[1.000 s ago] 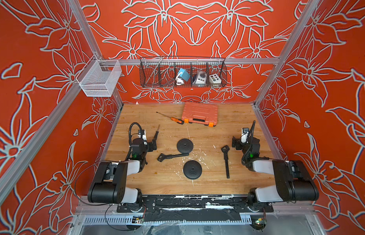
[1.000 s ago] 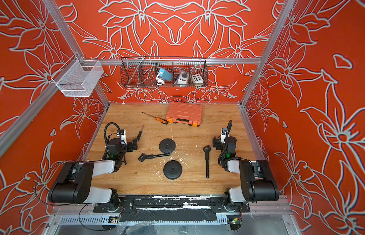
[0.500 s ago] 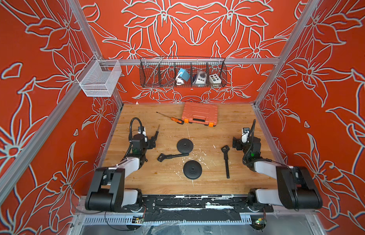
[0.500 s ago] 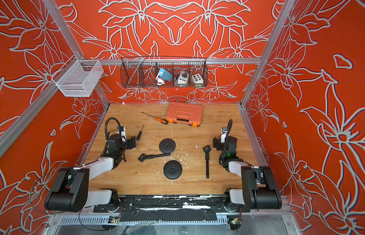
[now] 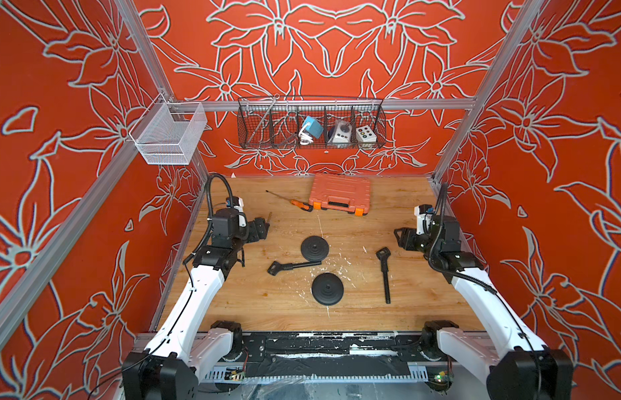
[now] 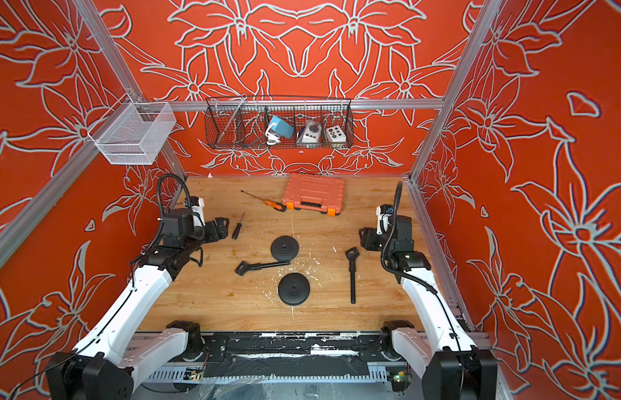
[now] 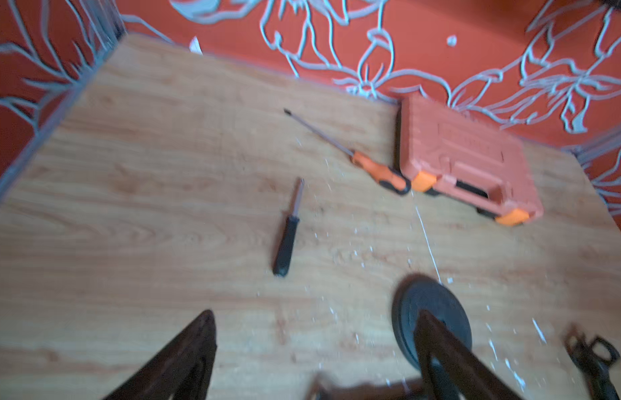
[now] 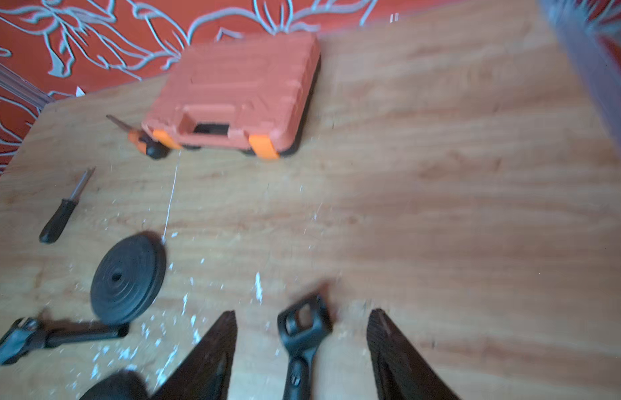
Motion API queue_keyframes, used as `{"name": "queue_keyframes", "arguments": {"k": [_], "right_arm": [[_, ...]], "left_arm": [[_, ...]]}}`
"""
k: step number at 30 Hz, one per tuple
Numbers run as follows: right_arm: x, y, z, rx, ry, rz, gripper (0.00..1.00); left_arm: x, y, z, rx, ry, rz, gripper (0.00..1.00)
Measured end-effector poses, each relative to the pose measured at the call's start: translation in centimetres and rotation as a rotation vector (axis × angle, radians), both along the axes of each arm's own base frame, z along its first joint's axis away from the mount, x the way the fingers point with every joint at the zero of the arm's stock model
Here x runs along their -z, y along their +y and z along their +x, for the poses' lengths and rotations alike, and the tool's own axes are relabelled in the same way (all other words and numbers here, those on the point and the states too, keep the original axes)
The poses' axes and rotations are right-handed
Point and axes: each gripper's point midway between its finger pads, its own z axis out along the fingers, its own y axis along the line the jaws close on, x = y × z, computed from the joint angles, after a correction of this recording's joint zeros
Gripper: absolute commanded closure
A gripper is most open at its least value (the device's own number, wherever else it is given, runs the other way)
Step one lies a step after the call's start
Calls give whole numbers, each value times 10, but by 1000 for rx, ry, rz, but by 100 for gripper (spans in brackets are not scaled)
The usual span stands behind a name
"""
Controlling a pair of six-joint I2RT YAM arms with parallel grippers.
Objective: Assemble a microphone stand
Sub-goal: Pick up the microphone stand pole from the center of the board.
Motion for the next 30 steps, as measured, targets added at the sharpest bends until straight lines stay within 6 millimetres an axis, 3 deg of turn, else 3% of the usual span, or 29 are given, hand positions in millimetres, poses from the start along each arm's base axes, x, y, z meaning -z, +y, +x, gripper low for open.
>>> {"name": "queue_keyframes", "arguments": {"k": [4, 8, 10, 12, 21, 30], "right_arm": [[20, 15, -37, -15, 194, 15, 36], [40, 26, -66, -24, 359, 7, 35], [50, 27, -78, -28, 428, -4, 48], [56, 26, -84, -15, 472, -6, 48], [82, 26, -86, 1, 601, -36, 44], [96, 32, -64, -8, 640, -53, 54]], "left_arm": [[21, -36, -13, 125, 110, -83, 18], [26, -74, -26, 261, 170, -124, 18], [24, -90, -31, 320, 179, -143, 19], [22, -100, -36, 364, 185, -159, 19], [23, -121, -51, 460, 219, -209, 19], [41, -129, -55, 496, 306, -237, 18]]}}
